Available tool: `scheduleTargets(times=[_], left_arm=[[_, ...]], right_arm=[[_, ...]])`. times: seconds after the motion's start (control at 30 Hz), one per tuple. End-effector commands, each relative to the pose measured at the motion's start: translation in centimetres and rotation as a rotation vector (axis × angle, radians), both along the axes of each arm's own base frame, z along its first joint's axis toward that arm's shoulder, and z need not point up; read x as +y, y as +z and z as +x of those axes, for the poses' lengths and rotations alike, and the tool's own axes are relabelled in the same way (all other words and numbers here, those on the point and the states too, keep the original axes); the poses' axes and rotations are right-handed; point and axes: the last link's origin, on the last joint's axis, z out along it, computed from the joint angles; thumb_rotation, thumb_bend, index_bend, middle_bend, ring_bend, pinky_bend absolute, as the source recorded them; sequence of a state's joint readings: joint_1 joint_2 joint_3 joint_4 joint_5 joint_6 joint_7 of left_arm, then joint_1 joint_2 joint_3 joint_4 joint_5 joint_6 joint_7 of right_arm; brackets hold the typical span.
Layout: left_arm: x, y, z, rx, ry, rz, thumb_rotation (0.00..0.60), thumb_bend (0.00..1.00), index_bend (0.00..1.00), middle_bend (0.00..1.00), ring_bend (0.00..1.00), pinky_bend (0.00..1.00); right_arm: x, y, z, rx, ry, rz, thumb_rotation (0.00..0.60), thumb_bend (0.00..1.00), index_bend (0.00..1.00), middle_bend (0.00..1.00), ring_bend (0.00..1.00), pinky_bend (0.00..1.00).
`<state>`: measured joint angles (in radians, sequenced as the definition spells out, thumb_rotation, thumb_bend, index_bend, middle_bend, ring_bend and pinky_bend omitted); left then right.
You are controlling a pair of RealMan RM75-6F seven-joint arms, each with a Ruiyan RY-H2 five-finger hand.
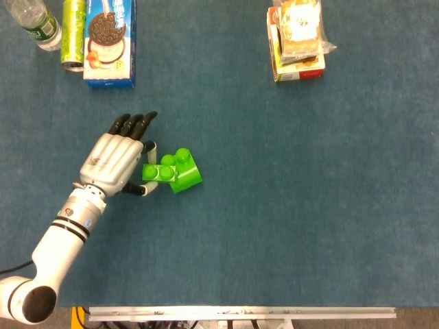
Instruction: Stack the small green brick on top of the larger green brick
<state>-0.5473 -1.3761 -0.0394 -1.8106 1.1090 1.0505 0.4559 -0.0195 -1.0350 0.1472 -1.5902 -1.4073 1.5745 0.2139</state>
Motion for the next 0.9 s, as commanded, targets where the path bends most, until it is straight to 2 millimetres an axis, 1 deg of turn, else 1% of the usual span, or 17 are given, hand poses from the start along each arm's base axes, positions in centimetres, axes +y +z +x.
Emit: scheduleTargets(times=[0.03,0.27,0.6,0.9], left_arm=[[0.1,0.0,-0.1,0.003,0.004,0.004,0.6,0.23,0.52,0.0,0.0,0.0],[-0.1,0.1,-0.3,0.004,0.005,0.004,0.6,0.23,0.52,0.0,0.0,0.0],[-0.1,0.5,-1.1,0.008,0.025,0.011,0.6,0.23,0.52,0.0,0.0,0.0],[-1.0,1.1,-1.6,-0.001,0.031,0.011,0.6,0.23,0.52,0.0,0.0,0.0]], right_arm=[[0.0,0.0,0.0,-0.001,0.0,0.0,0.6,0.25,0.22,0.24,0.12,0.32],[0.0,0.0,0.0,0.0,0.002,0.002,0.6,0.25,0.22,0.24,0.12,0.32],[0.0,0.0,0.0,0.002,0.003,0.003,0.6,0.25,0.22,0.24,0.12,0.32],[0.0,-0.1,0.1,0.003,0.003,0.004,0.6,0.25,0.22,0.24,0.12,0.32]])
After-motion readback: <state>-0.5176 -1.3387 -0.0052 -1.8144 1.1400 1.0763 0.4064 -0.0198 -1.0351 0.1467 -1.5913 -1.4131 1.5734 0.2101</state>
